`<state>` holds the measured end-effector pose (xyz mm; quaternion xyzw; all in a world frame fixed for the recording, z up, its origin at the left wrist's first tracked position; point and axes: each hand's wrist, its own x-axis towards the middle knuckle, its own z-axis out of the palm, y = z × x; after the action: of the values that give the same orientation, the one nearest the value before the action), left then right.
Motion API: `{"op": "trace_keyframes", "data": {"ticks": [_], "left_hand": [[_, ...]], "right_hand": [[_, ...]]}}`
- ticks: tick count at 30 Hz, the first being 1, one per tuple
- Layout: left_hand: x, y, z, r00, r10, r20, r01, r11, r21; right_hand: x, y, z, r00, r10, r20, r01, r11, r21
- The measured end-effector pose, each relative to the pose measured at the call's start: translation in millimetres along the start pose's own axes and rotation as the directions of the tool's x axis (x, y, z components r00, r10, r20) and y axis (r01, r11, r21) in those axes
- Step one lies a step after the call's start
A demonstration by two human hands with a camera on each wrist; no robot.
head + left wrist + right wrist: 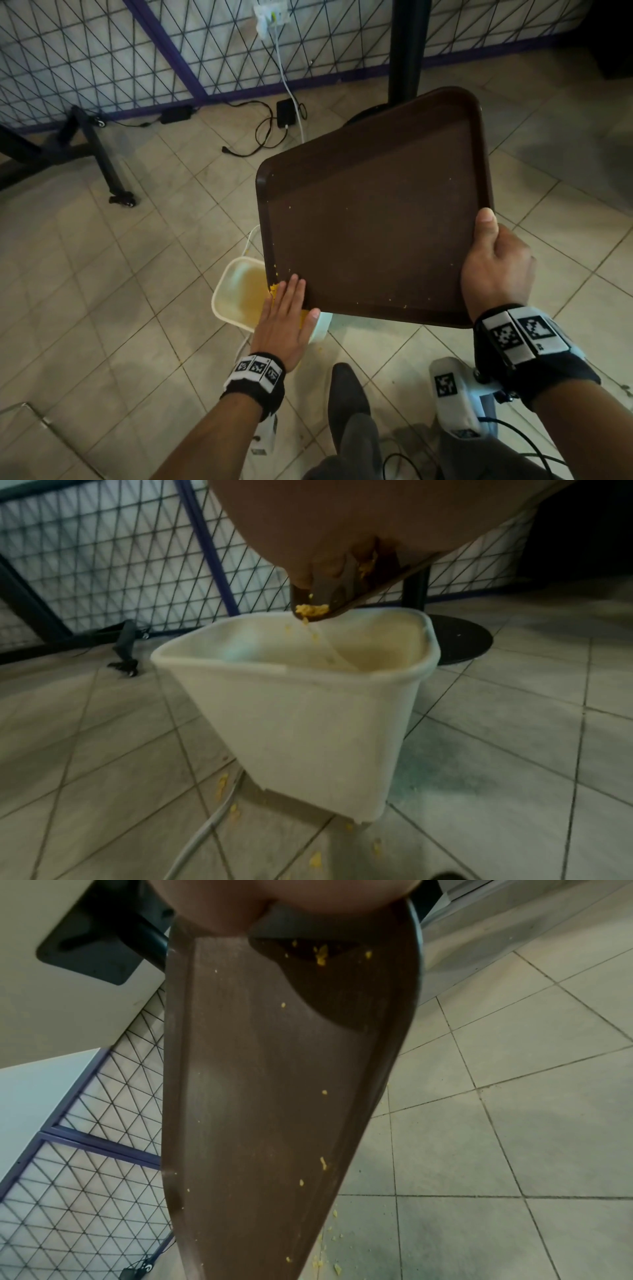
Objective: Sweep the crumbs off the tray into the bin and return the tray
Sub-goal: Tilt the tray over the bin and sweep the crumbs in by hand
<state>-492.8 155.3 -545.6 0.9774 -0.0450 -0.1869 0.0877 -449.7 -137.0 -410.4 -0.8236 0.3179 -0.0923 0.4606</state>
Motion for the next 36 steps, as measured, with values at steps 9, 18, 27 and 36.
{"op": "trace_keyframes", "data": {"ticks": [9, 18, 27, 36], "left_hand": [[24.6, -31.2, -33.8, 0.984, -0.077, -0.158, 0.083, 0.996, 0.035], [25.5, -29.8, -16.7, 0.985, -0.172, -0.027, 0.172, 0.985, -0.035], [-12.7, -23.6, 6.7, 0.995, -0.098, -0.025, 0.095, 0.991, -0.090], [-26.9, -17.4, -12.9, 0.981, -0.036, -0.192, 0.020, 0.996, -0.084]], "right_hand": [[-2.7, -1.7, -1.7, 0.998, -0.064, -0.005, 0.064, 0.997, -0.046], [-5.4, -7.4, -0.3, 0.996, -0.090, -0.011, 0.090, 0.995, 0.033], [-11.0, -10.0, -3.5, 0.988, -0.155, -0.005, 0.155, 0.987, 0.045], [-11.6, -11.0, -0.2, 0.982, -0.187, 0.011, 0.187, 0.982, -0.035]]}}
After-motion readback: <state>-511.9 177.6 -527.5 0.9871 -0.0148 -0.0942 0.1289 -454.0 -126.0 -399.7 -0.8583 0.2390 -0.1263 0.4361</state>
